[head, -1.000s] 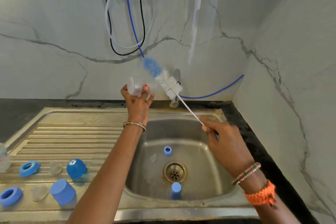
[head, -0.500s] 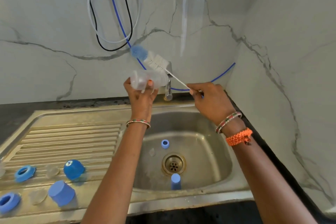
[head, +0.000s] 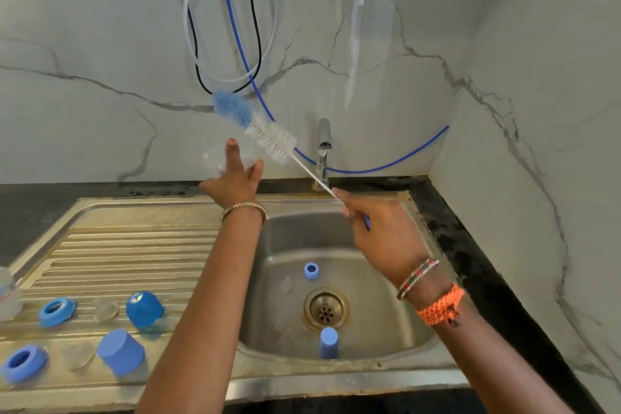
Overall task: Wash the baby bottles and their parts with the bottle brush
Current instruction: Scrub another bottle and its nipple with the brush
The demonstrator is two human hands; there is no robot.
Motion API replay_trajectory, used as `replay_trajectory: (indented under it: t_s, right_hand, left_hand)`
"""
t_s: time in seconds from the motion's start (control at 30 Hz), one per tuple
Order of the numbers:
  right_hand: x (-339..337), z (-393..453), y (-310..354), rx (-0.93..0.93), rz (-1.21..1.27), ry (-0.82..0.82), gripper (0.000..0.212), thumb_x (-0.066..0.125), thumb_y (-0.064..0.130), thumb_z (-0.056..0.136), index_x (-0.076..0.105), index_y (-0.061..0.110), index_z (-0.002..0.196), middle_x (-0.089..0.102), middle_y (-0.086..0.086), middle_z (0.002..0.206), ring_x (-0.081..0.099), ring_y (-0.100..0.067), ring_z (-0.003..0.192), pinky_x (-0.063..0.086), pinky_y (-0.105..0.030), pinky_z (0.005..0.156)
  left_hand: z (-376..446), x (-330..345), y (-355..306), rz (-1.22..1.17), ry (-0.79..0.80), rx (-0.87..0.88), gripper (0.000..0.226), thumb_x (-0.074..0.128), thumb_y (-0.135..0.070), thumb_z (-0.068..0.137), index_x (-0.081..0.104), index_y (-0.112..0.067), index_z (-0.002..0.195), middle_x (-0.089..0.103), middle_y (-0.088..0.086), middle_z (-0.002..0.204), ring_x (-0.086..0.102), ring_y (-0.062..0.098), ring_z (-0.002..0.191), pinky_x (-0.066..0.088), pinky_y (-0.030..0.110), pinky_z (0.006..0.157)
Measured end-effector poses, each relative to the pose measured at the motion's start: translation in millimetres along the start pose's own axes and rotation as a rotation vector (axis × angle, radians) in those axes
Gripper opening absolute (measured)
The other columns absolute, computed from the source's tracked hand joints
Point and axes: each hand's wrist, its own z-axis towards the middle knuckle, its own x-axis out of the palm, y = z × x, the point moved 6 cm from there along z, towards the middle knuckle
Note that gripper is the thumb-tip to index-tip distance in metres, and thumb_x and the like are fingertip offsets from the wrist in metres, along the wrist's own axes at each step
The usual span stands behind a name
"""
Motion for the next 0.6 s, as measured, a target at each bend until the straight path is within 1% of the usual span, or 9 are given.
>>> replay_trajectory:
  t_s: [0.07, 0.13, 0.17, 0.23, 0.3, 0.4, 0.5, 0.57, 0.6]
  right_hand:
    - [21.9, -17.1, -10.0, -0.026, -0.013, 0.001, 0.045, 0.05, 0.015, 0.094, 0.049, 0.035, 0.135, 0.052, 0.009, 0.065, 0.053, -0.014, 0.056, 0.049, -0.035, 0.055]
    - [37.0, -19.0, -20.5, -0.008, -0.02, -0.038, 0.05, 0.05, 0.012, 0.093, 0.044, 0.033, 0.139, 0.045, 0.007, 0.061, 0.048, -0.016, 0.055, 0.047, -0.037, 0.052]
    - [40.5, -15.0, -23.0, -0.001, -0.02, -0.064, 0.052, 0.05, 0.009, 0.093, 0.044, 0.031, 0.139, 0.045, 0.004, 0.061, 0.048, -0.018, 0.054, 0.047, -0.038, 0.052]
    - [42.5, -5.8, -25.1, -0.004, -0.032, -0.107, 0.053, 0.051, 0.006, 0.091, 0.046, 0.029, 0.138, 0.046, 0.0, 0.06, 0.048, -0.022, 0.052, 0.047, -0.039, 0.05]
    - [44.1, -7.8, -30.9, -0.022, -0.082, -0.098, 0.056, 0.052, 0.008, 0.089, 0.044, 0.031, 0.139, 0.045, 0.001, 0.061, 0.048, -0.022, 0.051, 0.047, -0.038, 0.047]
    - [44.7, -36.2, -42.5, -0.093, -0.129, -0.089, 0.063, 0.058, 0.011, 0.086, 0.037, 0.035, 0.14, 0.046, 0.002, 0.059, 0.045, -0.017, 0.043, 0.041, -0.032, 0.035]
    - [43.8, -39.6, -45.2, -0.123, -0.129, -0.136, 0.065, 0.061, 0.007, 0.084, 0.038, 0.031, 0.14, 0.046, 0.0, 0.057, 0.042, -0.014, 0.04, 0.039, -0.03, 0.032]
    - [40.3, -22.7, -40.4, -0.115, -0.138, -0.212, 0.065, 0.059, 0.003, 0.082, 0.04, 0.027, 0.14, 0.044, 0.001, 0.056, 0.041, -0.014, 0.041, 0.04, -0.031, 0.033]
    - [37.8, -16.6, -38.9, -0.108, -0.147, -0.236, 0.065, 0.057, 0.002, 0.081, 0.042, 0.026, 0.139, 0.042, 0.002, 0.056, 0.039, -0.014, 0.04, 0.038, -0.031, 0.032]
  left_hand:
    - [7.3, -2.6, -1.9, 0.024, -0.035, -0.037, 0.067, 0.079, -0.026, 0.075, 0.038, -0.004, 0.124, 0.05, 0.014, 0.121, 0.062, 0.02, 0.079, 0.055, 0.026, 0.053]
    - [-0.1, -4.1, 12.7, 0.101, -0.012, -0.107, 0.072, 0.08, -0.029, 0.073, 0.04, -0.004, 0.128, 0.053, 0.015, 0.12, 0.063, 0.021, 0.079, 0.056, 0.028, 0.052]
    - [-6.0, -6.2, 23.9, 0.145, 0.007, -0.143, 0.071, 0.08, -0.03, 0.073, 0.041, -0.004, 0.127, 0.057, 0.016, 0.117, 0.064, 0.023, 0.078, 0.056, 0.028, 0.052]
    - [-15.8, -10.5, 38.6, 0.191, 0.033, -0.203, 0.061, 0.079, -0.03, 0.075, 0.048, -0.004, 0.121, 0.061, 0.016, 0.112, 0.066, 0.026, 0.081, 0.059, 0.031, 0.056]
    - [-12.0, -15.4, 36.7, 0.164, 0.022, -0.24, 0.054, 0.077, -0.031, 0.077, 0.049, -0.006, 0.117, 0.061, 0.017, 0.113, 0.066, 0.028, 0.087, 0.06, 0.036, 0.061]
    - [10.1, -20.2, 17.4, 0.088, 0.026, -0.224, 0.057, 0.074, -0.032, 0.08, 0.045, -0.012, 0.125, 0.057, 0.019, 0.12, 0.064, 0.03, 0.089, 0.06, 0.039, 0.058]
    - [0.0, -13.3, 22.7, 0.199, 0.124, -0.251, 0.059, 0.072, -0.032, 0.082, 0.044, -0.012, 0.129, 0.057, 0.019, 0.119, 0.065, 0.031, 0.088, 0.06, 0.041, 0.063]
    - [-17.1, -9.6, 39.9, 0.295, 0.164, -0.298, 0.058, 0.072, -0.033, 0.081, 0.045, -0.009, 0.127, 0.057, 0.018, 0.115, 0.065, 0.034, 0.091, 0.06, 0.04, 0.061]
    - [-23.7, -9.2, 45.5, 0.302, 0.162, -0.329, 0.058, 0.073, -0.033, 0.08, 0.045, -0.009, 0.125, 0.057, 0.018, 0.112, 0.065, 0.034, 0.091, 0.06, 0.038, 0.058]
